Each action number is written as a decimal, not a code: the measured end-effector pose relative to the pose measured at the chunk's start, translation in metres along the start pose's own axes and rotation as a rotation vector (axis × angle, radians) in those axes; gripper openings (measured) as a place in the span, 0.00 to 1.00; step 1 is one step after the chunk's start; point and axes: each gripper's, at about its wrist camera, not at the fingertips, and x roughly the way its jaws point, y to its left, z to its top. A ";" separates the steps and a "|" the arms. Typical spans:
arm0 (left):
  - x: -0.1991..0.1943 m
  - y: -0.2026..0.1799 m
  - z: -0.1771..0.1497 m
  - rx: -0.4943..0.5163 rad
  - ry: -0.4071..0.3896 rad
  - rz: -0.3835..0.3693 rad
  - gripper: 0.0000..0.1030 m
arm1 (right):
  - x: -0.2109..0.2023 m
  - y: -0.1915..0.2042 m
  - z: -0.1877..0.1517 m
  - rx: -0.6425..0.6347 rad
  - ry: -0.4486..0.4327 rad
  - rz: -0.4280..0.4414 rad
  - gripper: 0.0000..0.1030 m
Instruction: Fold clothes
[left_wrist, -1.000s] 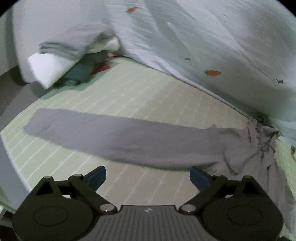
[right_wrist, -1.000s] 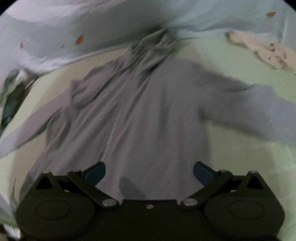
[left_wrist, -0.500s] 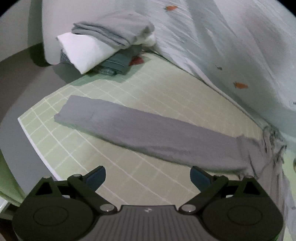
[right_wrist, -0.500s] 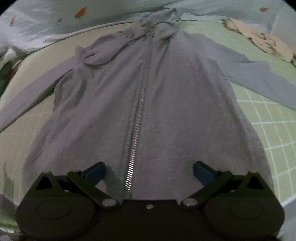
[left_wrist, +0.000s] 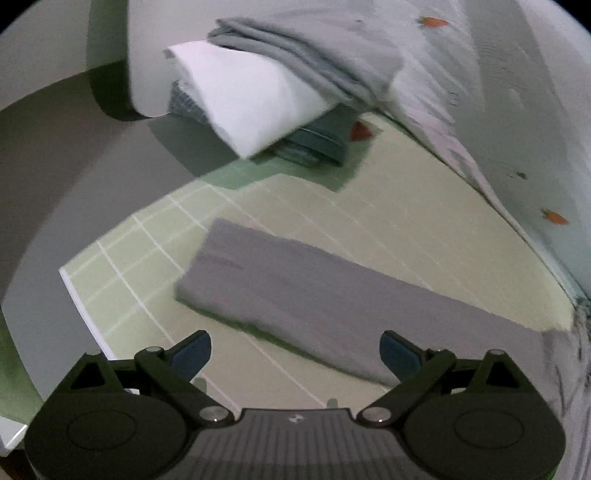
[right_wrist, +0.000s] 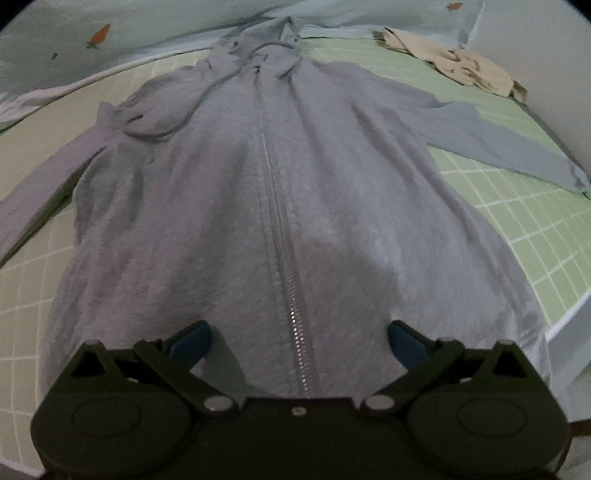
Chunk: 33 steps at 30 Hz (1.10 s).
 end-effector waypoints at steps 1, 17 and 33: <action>0.004 0.005 0.004 -0.007 0.002 0.006 0.95 | 0.000 0.001 -0.001 0.008 0.001 -0.009 1.00; 0.067 0.026 0.031 -0.010 0.092 0.110 0.95 | 0.004 0.015 0.006 0.064 0.049 -0.091 1.00; 0.079 0.000 0.022 0.201 0.105 0.173 0.95 | 0.001 0.017 0.001 0.110 0.039 -0.138 1.00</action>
